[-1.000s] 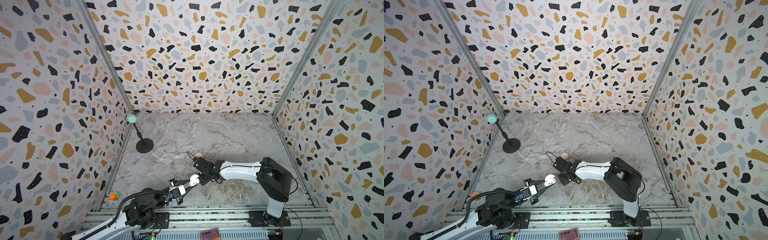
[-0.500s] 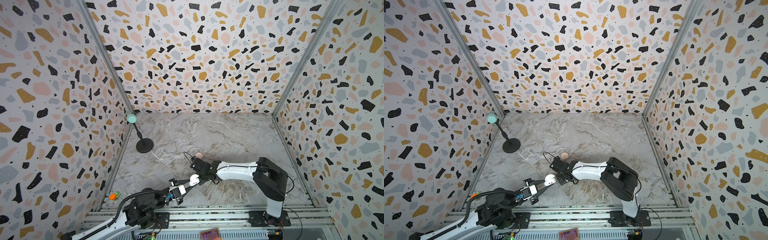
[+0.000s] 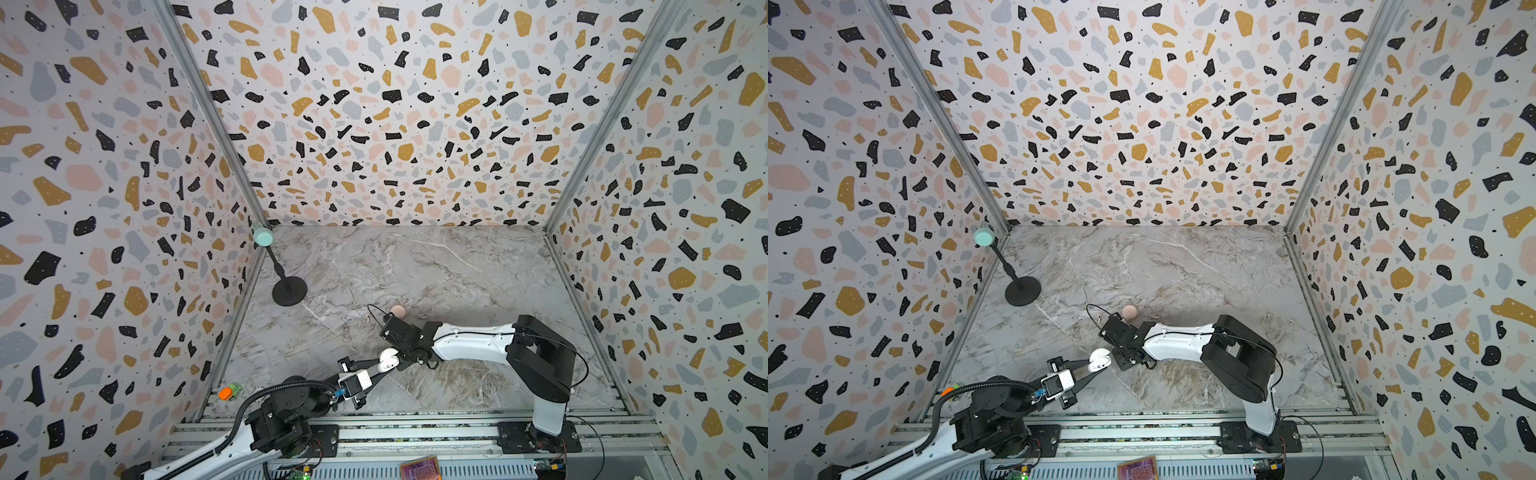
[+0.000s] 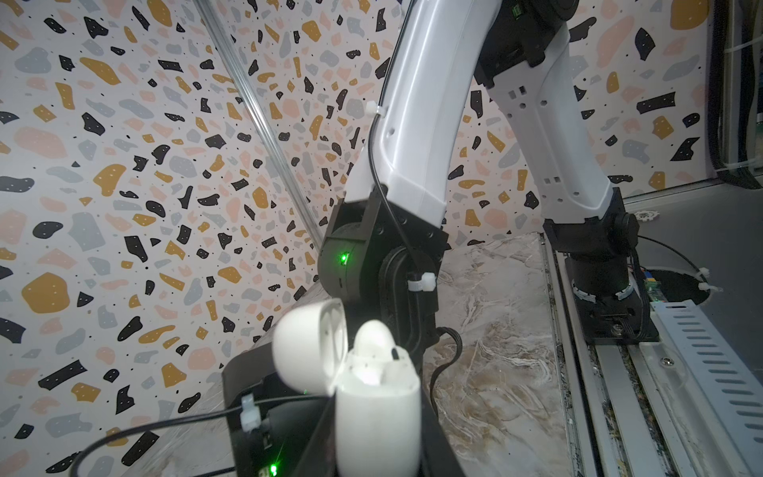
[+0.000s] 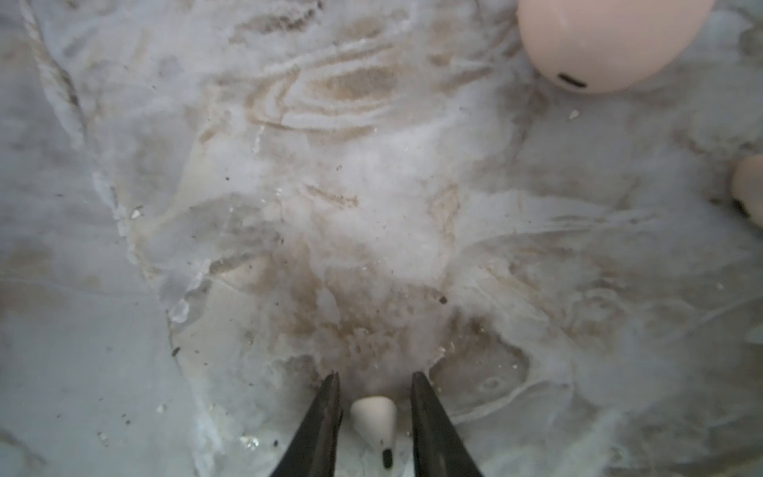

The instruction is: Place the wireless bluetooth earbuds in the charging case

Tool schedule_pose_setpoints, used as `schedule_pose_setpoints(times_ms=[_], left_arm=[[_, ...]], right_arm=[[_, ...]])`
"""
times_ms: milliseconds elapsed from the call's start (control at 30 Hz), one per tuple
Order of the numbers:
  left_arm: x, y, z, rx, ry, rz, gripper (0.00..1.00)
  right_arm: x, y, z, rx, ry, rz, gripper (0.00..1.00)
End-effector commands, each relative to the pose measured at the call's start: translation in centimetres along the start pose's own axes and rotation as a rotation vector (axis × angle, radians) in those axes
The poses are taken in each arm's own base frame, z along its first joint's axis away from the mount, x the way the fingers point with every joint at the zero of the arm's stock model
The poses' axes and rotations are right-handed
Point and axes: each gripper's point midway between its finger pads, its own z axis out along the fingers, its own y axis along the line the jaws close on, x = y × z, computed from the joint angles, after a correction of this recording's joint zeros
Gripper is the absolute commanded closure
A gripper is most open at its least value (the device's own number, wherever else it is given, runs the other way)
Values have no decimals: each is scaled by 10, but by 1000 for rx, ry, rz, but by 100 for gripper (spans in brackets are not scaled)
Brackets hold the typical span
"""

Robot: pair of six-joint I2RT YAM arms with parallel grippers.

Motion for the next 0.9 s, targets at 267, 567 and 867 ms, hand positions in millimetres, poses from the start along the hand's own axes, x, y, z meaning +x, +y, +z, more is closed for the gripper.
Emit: schedule_pose_setpoints(times_ms=[267, 567, 867], left_arm=[[-5, 2, -2, -15, -34, 9, 100], [-5, 2, -2, -17, -34, 10, 100], [-5, 2, -2, -18, -34, 11, 100]], right_arm=[[33, -5, 6, 34, 172, 5, 69], [37, -10, 14, 56, 213, 19, 70], [38, -16, 7, 69, 228, 67, 70]])
